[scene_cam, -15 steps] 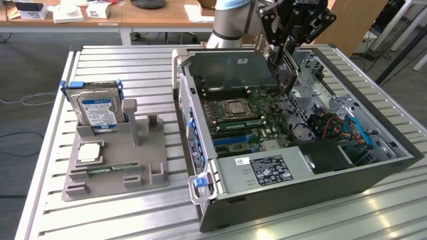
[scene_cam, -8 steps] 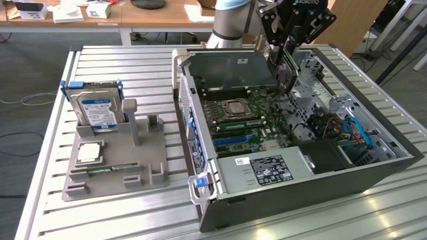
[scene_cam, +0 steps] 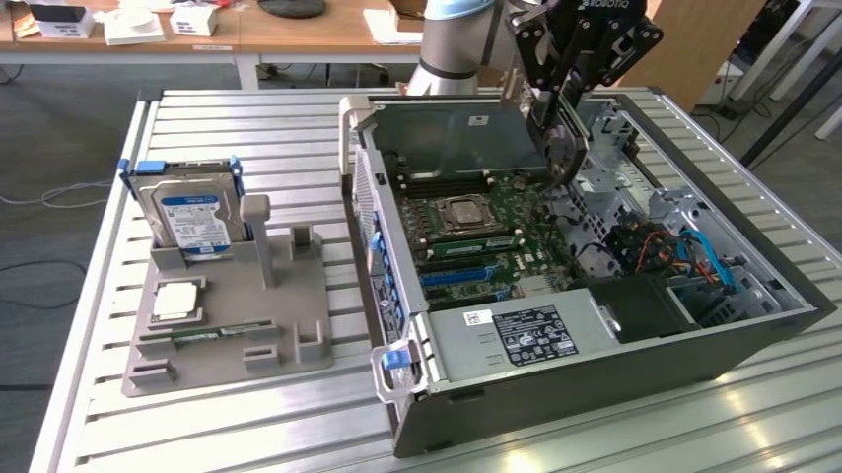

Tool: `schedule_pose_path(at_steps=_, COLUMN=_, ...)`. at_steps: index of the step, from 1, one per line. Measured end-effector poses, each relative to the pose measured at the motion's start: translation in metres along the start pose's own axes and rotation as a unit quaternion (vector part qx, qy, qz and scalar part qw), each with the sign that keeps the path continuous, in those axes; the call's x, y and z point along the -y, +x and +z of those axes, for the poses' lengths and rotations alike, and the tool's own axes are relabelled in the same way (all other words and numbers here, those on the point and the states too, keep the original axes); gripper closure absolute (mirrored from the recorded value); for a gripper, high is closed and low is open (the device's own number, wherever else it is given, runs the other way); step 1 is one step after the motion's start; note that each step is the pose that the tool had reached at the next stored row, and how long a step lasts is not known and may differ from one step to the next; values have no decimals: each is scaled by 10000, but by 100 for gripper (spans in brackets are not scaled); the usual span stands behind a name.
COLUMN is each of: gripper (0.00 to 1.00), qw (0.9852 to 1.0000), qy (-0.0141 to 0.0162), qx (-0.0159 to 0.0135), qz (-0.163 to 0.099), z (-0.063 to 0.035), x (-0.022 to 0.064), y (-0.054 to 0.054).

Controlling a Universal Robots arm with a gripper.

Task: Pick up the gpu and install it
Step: 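Insert the gpu into the slot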

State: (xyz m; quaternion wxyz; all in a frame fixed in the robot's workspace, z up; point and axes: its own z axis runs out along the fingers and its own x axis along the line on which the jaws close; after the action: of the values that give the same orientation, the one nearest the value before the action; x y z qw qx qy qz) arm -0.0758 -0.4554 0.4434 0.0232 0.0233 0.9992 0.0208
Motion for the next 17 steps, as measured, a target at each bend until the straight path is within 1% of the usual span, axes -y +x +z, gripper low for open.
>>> schedule_pose_path(at_steps=5, gripper=73, qw=9996, qy=-13, qx=-13, qz=-285, z=1, x=0, y=-1)
schedule_pose_path(at_steps=7, gripper=73, qw=9990, qy=-20, qx=-19, qz=-439, z=2, x=0, y=-1)
schedule_pose_path(at_steps=9, gripper=73, qw=9981, qy=-27, qx=-27, qz=-611, z=2, x=0, y=-1)
schedule_pose_path(at_steps=13, gripper=73, qw=9952, qy=-44, qx=-42, qz=-977, z=4, x=0, y=-1)
schedule_pose_path(at_steps=15, gripper=73, qw=9933, qy=-52, qx=-50, qz=-1156, z=5, x=0, y=-1)
schedule_pose_path(at_steps=17, gripper=73, qw=9910, qy=-61, qx=-58, qz=-1339, z=6, x=0, y=-1)
